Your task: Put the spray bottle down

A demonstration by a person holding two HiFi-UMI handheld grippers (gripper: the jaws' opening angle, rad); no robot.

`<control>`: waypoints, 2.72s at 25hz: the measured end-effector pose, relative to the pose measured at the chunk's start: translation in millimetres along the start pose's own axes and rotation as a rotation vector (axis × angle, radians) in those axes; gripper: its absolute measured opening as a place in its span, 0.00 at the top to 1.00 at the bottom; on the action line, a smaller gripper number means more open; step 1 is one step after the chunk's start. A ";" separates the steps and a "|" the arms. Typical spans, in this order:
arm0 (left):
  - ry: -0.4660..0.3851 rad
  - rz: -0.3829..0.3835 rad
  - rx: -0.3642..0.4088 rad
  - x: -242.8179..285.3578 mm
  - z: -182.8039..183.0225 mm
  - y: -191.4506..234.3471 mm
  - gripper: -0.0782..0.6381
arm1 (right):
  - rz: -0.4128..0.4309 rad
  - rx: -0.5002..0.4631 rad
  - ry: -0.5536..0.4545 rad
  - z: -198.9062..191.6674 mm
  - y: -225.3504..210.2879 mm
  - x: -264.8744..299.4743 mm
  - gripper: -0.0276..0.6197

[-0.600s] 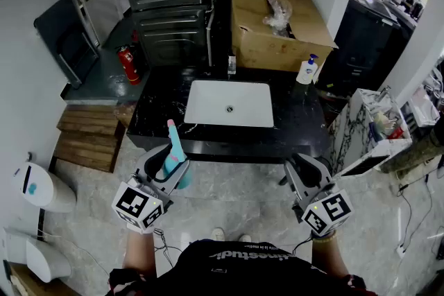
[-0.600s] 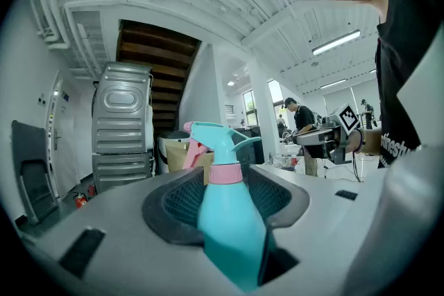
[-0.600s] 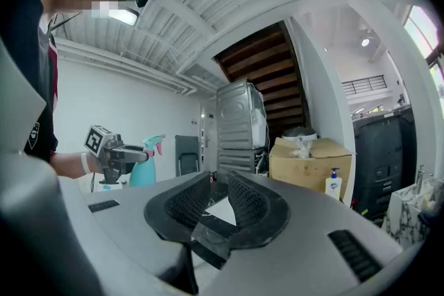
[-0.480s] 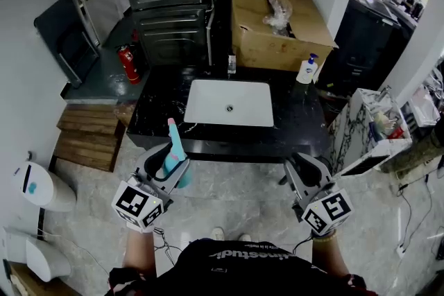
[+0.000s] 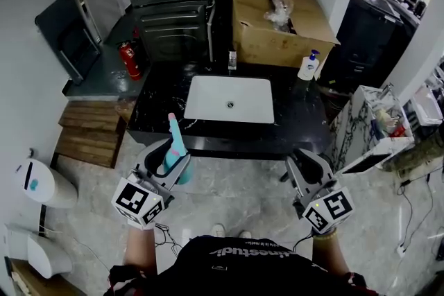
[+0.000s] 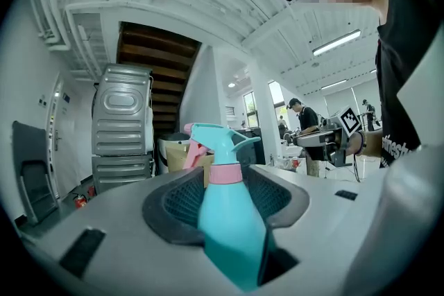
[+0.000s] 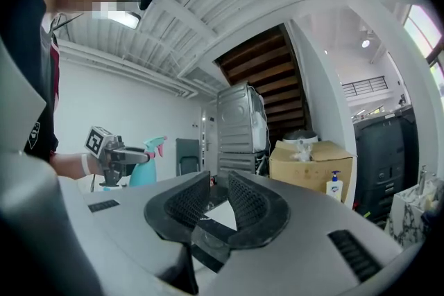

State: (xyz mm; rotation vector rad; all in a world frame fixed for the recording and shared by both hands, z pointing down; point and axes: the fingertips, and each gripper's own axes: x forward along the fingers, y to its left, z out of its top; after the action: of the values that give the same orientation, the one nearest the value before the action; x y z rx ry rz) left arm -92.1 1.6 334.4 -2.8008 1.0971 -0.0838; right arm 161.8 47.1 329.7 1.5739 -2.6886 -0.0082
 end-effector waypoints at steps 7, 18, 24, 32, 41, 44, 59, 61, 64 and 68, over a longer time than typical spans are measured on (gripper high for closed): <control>-0.012 0.027 -0.008 6.0 2.1 -1.2 0.60 | 0.013 0.019 -0.008 -3.2 -7.6 -2.6 0.79; -0.062 0.111 0.014 29.5 12.3 3.6 0.60 | 0.056 0.053 -0.014 -15.5 -30.6 -6.5 0.79; -0.059 0.120 0.022 53.6 2.8 27.2 0.60 | 0.064 0.070 -0.004 -26.4 -43.3 23.8 0.79; -0.070 0.102 -0.016 111.6 -25.7 118.3 0.60 | 0.052 0.069 0.021 -30.0 -71.2 131.1 0.79; -0.093 0.066 -0.049 182.0 -56.1 232.7 0.61 | 0.001 0.060 0.007 -10.2 -100.7 246.3 0.79; -0.099 0.062 -0.066 204.1 -70.8 260.6 0.61 | -0.021 0.057 0.002 -8.7 -111.0 270.0 0.79; 0.015 0.256 -0.117 278.3 -222.5 349.1 0.61 | 0.021 0.082 0.095 -39.4 -164.4 325.7 0.79; 0.028 0.284 -0.123 281.9 -235.5 357.1 0.61 | 0.029 0.082 0.102 -42.1 -169.8 327.4 0.79; 0.055 0.307 -0.130 288.1 -254.7 365.9 0.61 | 0.039 0.089 0.120 -50.6 -175.2 328.9 0.79; 0.098 0.321 -0.124 292.6 -270.4 369.0 0.61 | 0.052 0.098 0.130 -56.4 -180.2 330.4 0.79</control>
State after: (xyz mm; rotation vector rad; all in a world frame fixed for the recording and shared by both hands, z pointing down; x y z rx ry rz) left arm -152.4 -493.1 550.3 -2.7065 1.6122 -0.1244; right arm 158.7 -328.7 389.4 1.4718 -2.6648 0.2222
